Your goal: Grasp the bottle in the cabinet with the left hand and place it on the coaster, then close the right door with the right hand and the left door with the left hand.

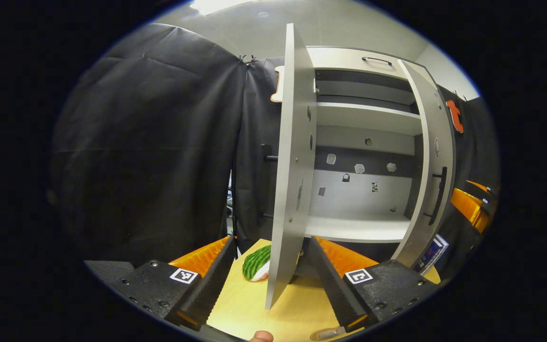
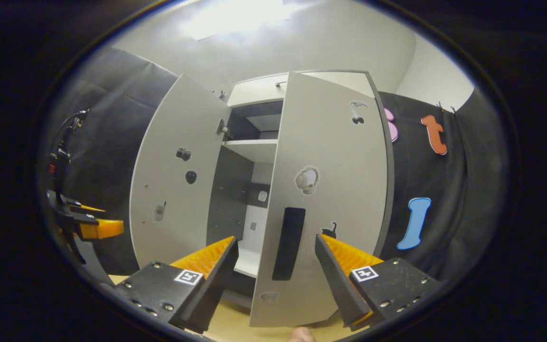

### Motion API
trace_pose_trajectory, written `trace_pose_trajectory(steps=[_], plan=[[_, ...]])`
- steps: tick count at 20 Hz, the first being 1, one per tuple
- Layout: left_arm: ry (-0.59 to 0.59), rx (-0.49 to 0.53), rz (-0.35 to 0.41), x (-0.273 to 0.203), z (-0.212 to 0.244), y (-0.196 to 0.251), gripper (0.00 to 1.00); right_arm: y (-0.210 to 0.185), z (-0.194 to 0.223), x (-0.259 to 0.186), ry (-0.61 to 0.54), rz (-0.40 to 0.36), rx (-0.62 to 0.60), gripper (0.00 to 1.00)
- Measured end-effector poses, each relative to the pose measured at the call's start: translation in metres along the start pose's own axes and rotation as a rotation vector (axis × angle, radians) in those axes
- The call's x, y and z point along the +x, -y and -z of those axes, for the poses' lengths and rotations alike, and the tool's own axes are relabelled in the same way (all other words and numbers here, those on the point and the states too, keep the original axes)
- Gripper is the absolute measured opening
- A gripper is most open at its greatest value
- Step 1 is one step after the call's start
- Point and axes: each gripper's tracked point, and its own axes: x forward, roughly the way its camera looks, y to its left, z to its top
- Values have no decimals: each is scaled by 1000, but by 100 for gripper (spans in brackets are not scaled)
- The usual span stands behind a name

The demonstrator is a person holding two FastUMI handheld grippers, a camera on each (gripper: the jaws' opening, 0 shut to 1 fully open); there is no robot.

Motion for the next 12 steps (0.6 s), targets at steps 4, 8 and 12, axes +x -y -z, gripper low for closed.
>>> trace_pose_trajectory(steps=[4,8,12], plan=[[-2,-3,-2,1,1,-3,97,-1,1,-2,-3,4,-8,98],[-8,-14,-3,3,5,-6,97,0,2,-4,-8,11,-8,98],[-2,-24,-31,5,5,-20,94,2,4,-7,-14,24,-18,98]])
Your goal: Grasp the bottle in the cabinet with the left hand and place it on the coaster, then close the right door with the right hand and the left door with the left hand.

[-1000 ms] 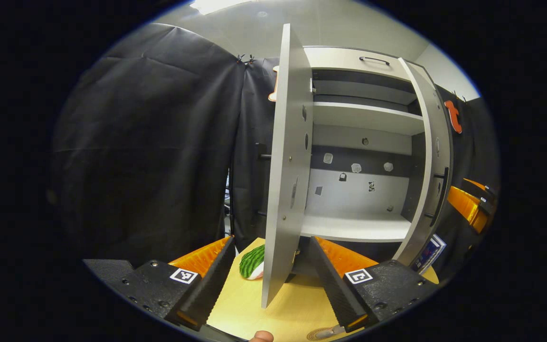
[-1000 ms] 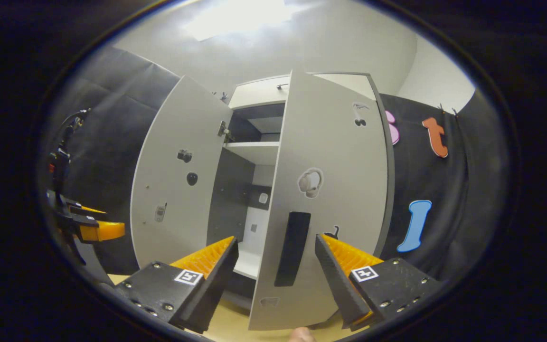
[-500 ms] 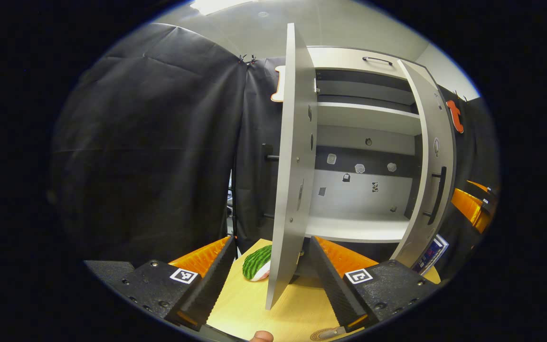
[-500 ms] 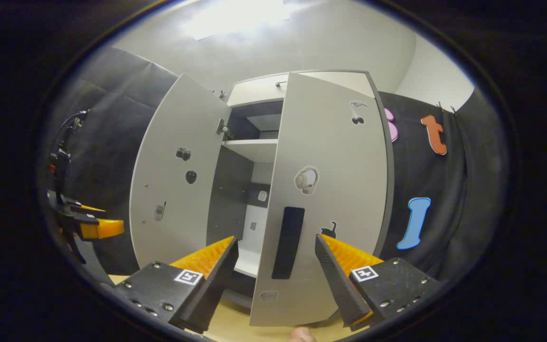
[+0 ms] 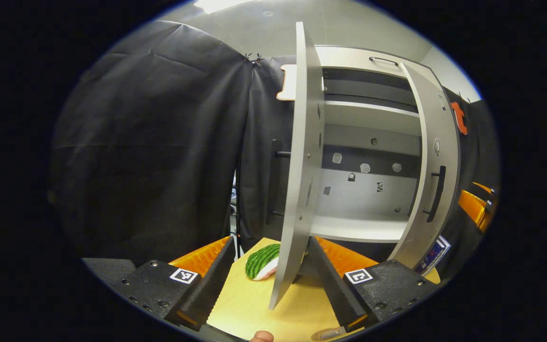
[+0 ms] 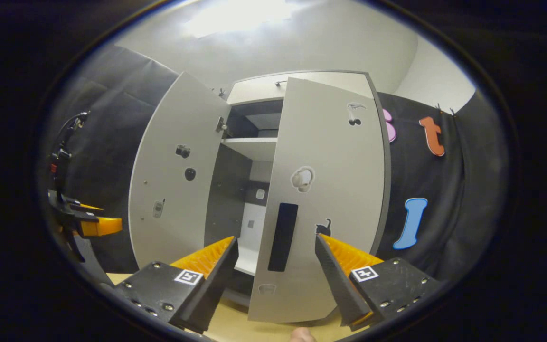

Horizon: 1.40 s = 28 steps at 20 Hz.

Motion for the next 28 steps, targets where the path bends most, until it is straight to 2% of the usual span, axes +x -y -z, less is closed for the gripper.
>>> trace_pose_trajectory(steps=[2,5,6,8,9,12,14,15,17,18,19,20,24,28], plan=[[-3,-23,-8,3,1,-6,97,1,2,-1,-6,9,3,98],[-2,-47,-35,9,0,-21,94,1,7,-1,-19,20,7,98],[-3,-52,-44,11,1,-27,97,0,9,-1,-24,25,5,98],[1,-64,-56,16,-1,-36,94,0,12,-1,-31,34,6,98],[4,-67,-55,19,-3,-39,97,0,13,-1,-32,41,8,98],[8,-64,-44,35,-5,-40,97,3,15,-1,-35,67,15,98],[8,-59,-35,45,-4,-37,94,6,18,-2,-39,87,11,98],[3,-55,-29,48,-2,-36,97,9,19,-3,-41,98,8,98],[-2,-51,-18,52,0,-32,94,14,20,-6,-43,118,10,98],[0,-41,-8,53,-1,-32,96,17,20,-6,-45,128,13,98],[7,-35,9,53,-1,-29,92,20,21,-7,-45,136,16,98],[2,-39,24,51,-1,-26,96,22,21,-7,-46,141,21,98],[-8,-77,52,48,1,-20,95,24,22,-9,-50,143,18,98],[-8,-76,136,42,7,21,95,25,23,-13,-59,135,10,98]])
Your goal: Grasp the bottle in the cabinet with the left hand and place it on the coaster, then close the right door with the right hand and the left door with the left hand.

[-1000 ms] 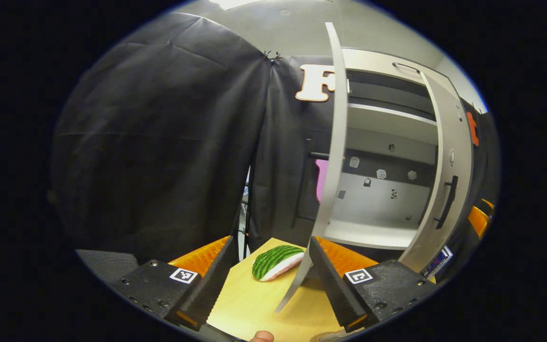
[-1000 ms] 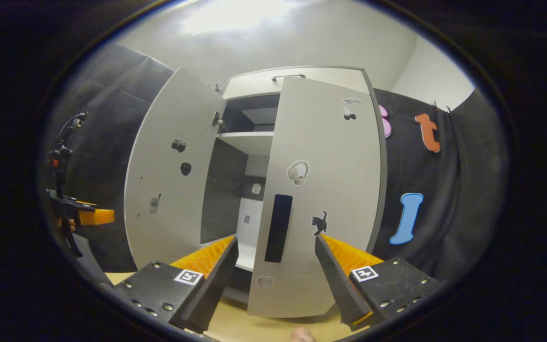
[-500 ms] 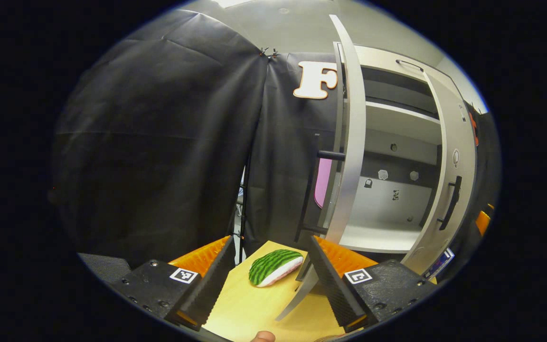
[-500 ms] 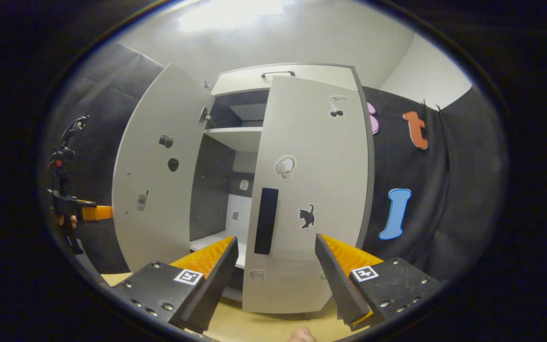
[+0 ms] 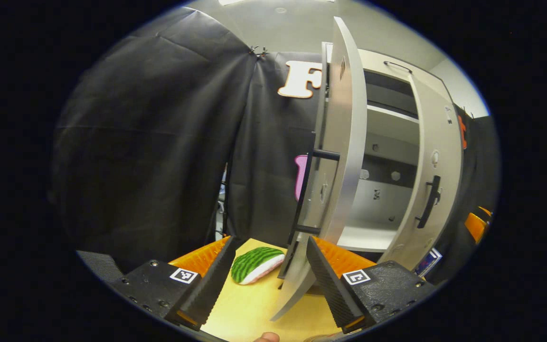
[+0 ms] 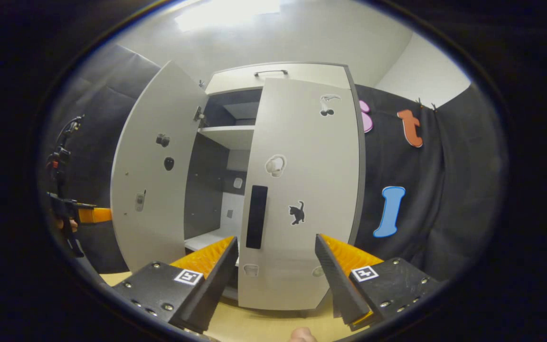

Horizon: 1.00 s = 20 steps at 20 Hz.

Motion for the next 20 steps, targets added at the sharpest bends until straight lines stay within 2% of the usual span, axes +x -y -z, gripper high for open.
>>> trace_pose_trajectory(steps=[3,8,20], plan=[[-3,-14,80,1,4,32,95,-1,-1,-4,-5,-16,-7,98],[-26,1,172,10,15,73,95,5,0,-15,-10,-8,-9,98],[-48,32,271,20,19,123,95,31,0,-20,-8,61,8,98]])
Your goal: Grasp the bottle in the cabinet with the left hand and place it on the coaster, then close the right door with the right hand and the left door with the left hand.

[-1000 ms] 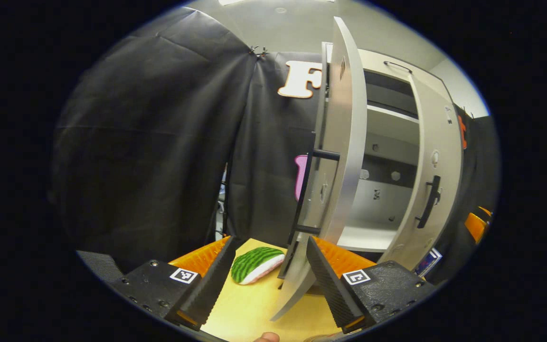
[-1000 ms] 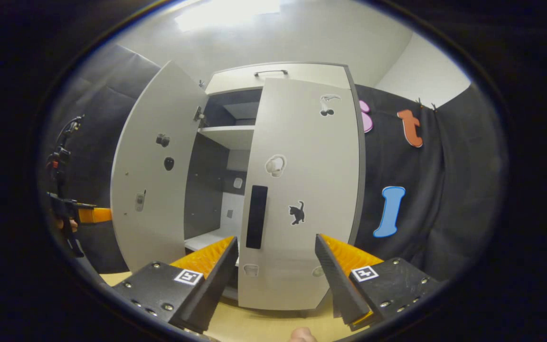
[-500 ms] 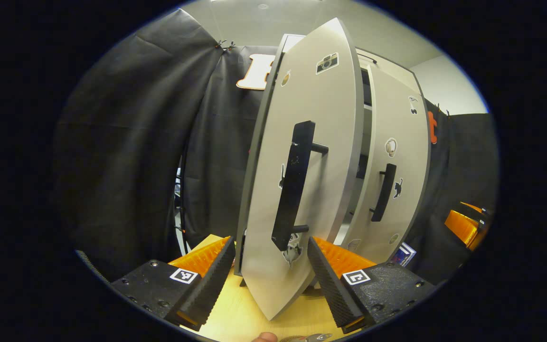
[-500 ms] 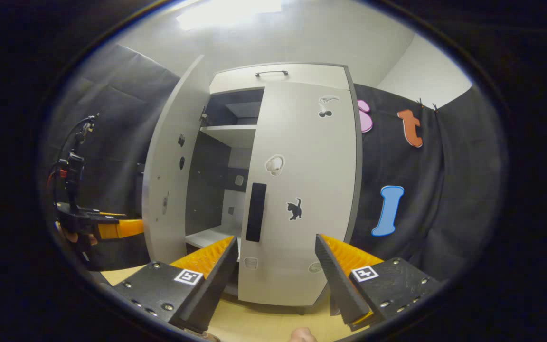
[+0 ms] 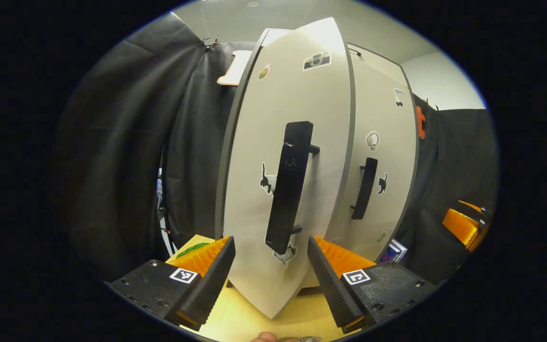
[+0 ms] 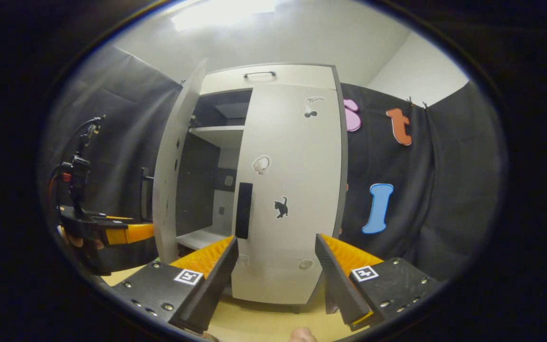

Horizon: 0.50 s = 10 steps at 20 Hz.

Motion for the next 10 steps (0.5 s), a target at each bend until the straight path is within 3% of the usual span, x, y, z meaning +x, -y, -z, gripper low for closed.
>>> trace_pose_trajectory(steps=[10], plan=[[102,77,-31,-20,-63,24,95,30,-22,4,32,101,48,98]])
